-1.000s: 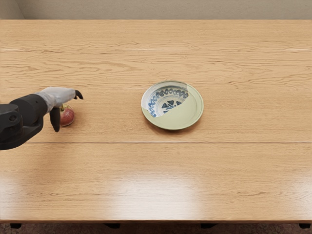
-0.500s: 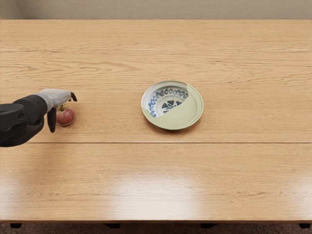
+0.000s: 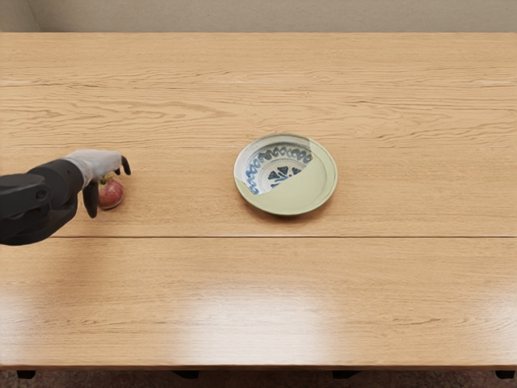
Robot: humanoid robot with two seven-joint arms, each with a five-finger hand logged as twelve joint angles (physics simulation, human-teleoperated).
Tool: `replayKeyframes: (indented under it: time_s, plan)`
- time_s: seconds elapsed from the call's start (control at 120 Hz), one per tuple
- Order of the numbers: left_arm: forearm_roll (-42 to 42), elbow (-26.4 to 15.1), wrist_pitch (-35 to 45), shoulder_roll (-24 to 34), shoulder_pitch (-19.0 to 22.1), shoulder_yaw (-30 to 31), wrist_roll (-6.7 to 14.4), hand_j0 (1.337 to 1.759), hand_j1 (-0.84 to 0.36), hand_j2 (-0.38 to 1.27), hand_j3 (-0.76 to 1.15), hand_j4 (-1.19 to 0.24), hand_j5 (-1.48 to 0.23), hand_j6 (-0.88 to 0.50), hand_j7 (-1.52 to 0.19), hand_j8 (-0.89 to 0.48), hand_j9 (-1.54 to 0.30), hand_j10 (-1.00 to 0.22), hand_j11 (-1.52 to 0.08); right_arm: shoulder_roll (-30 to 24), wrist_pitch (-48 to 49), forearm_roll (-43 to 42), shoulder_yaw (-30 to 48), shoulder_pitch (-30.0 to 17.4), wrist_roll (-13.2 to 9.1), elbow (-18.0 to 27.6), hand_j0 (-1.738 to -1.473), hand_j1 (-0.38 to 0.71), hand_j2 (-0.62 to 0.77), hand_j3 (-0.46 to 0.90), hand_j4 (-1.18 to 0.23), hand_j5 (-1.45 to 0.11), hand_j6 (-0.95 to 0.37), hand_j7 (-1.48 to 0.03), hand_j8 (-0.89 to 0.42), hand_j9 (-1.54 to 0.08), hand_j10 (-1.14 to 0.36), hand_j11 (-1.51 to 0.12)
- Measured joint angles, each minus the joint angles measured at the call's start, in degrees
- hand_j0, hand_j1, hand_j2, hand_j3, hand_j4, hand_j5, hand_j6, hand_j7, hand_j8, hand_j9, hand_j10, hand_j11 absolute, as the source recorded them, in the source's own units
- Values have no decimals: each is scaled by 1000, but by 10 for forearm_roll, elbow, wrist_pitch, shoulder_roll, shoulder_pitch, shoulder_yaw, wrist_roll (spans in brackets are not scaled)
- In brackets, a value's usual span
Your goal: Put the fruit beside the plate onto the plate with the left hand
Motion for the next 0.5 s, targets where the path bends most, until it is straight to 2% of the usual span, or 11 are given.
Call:
replayKeyframes:
  time_s: [0.35, 0.5]
  plan:
    - [-3, 1, 1, 0, 1, 0, 0, 1658, -166, 88, 0, -442, -572, -443, -572, -443, -572, -441, -572, 0, 0, 0, 0, 0, 0, 0, -1658, -331, -3, 0, -15, -20, -15, -20, -15, -20, -15, -20]
    - [-5, 4, 0, 0, 1, 0, 0, 1655, -217, 149, 0, -497, -668, -392, -669, -374, -669, -495, -669, 0, 0, 0, 0, 0, 0, 0, -1658, -331, -3, 0, -15, -20, -15, -20, -15, -20, -15, -20]
